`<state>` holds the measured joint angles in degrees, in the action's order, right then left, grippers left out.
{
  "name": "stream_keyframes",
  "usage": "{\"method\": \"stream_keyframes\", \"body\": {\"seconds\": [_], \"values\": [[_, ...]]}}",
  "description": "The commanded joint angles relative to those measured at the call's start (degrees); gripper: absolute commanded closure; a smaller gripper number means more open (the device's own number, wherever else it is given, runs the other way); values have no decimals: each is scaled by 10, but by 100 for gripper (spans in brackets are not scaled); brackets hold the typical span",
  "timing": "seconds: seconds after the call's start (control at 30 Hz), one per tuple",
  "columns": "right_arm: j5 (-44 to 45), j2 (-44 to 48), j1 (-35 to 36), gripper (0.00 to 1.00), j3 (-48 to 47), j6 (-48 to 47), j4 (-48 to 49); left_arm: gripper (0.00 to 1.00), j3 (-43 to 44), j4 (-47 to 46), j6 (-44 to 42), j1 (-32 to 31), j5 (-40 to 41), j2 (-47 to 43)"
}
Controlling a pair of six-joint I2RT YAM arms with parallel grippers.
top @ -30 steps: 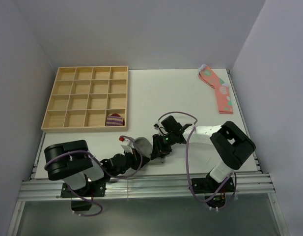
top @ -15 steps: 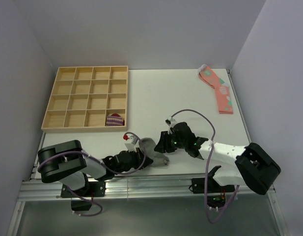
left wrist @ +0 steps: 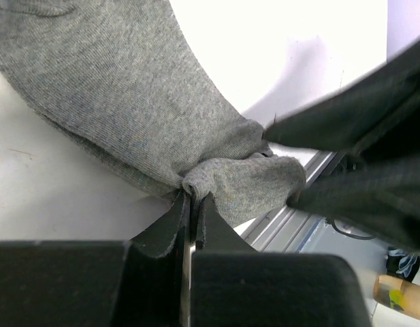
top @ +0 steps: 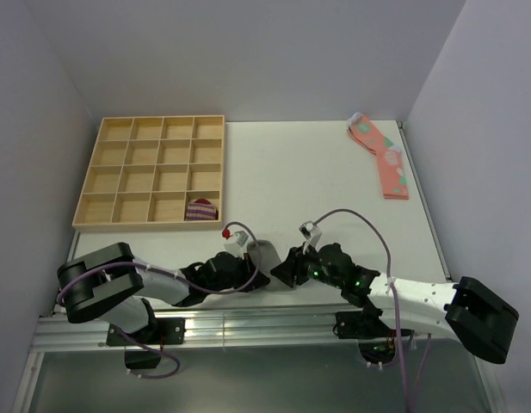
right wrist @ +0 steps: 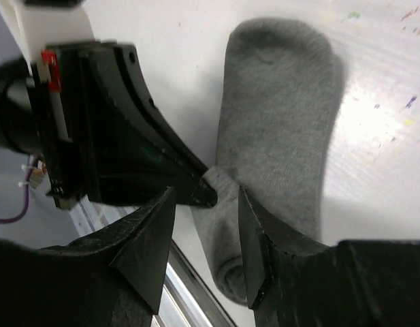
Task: Roll the socks
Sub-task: Roll the sock at the center of the board.
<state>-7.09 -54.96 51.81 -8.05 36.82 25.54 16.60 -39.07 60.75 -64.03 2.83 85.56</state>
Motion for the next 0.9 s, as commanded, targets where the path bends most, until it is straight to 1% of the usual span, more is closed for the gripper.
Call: {"method": "stream_keyframes", "body": {"seconds": [0.0, 0.1, 0.2, 0.23, 0.27, 0.33, 0.4, 0.43, 0.5, 0.53, 0.63, 0.87], "values": [[69, 13, 39, 50, 24, 11, 55, 100, -11, 214, -48, 14, -11, 22], [109, 30, 67, 50, 38, 25, 41, 100, -2, 232, -55, 22, -16, 22], [149, 70, 87, 50, 38, 39, -18, 100, 7, 244, -61, 24, -17, 25], [159, 93, 94, 49, 35, 40, -57, 100, 11, 249, -63, 25, -18, 26], [177, 105, 98, 49, 33, 43, -77, 100, 12, 250, -65, 26, -19, 26], [187, 138, 106, 47, 27, 49, -123, 100, 18, 255, -70, 26, -20, 25], [191, 152, 109, 47, 16, 53, -149, 100, 25, 261, -74, 29, -21, 24], [195, 157, 109, 47, 10, 57, -178, 100, 28, 265, -77, 30, -23, 25], [198, 151, 109, 47, -13, 69, -204, 100, 40, 274, -80, 33, -23, 26], [201, 140, 109, 48, -26, 72, -243, 100, 42, 277, -83, 34, -23, 27], [213, 116, 119, 48, -57, 81, -280, 100, 51, 284, -87, 36, -23, 29], [237, 88, 145, 48, -66, 94, -285, 99, 55, 293, -99, 48, -38, 17]]}}
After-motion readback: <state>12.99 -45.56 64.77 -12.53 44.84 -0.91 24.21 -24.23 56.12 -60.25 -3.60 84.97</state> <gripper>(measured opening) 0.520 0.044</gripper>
